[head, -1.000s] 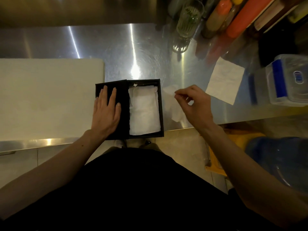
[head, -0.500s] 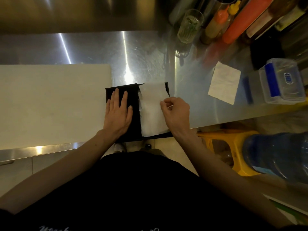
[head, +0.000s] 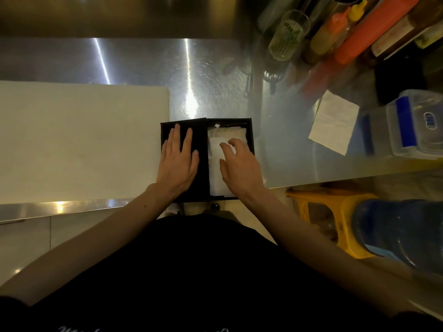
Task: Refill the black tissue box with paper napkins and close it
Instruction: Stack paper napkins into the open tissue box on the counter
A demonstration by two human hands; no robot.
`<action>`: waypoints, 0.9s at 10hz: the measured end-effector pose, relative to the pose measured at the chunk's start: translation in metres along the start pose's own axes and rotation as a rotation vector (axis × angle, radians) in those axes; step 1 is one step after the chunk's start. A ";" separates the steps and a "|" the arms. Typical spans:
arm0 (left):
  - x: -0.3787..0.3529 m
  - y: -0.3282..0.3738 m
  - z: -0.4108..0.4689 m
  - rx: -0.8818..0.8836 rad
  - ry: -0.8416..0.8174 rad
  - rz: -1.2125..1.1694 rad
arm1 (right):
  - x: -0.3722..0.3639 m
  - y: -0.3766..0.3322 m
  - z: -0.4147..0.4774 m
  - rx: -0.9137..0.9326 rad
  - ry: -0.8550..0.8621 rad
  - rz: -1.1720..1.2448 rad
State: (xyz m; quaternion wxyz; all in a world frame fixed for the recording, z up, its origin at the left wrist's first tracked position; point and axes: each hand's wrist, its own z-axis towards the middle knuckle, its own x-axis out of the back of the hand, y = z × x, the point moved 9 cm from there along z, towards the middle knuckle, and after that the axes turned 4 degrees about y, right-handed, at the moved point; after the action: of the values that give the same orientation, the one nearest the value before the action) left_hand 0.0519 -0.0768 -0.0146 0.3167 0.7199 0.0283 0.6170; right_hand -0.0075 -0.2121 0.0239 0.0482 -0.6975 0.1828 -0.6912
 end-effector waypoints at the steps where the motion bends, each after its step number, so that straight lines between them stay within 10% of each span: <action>1: 0.000 0.000 0.000 -0.010 0.000 0.004 | -0.030 0.009 0.003 0.018 -0.176 -0.084; 9: -0.002 -0.003 0.001 -0.027 -0.061 0.025 | -0.075 0.009 0.007 -0.121 -0.291 0.173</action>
State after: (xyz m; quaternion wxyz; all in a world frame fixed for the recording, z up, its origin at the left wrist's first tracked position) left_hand 0.0534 -0.0759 -0.0173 0.3195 0.7343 0.0014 0.5990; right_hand -0.0005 -0.1981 -0.0501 0.0913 -0.7734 0.2745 -0.5641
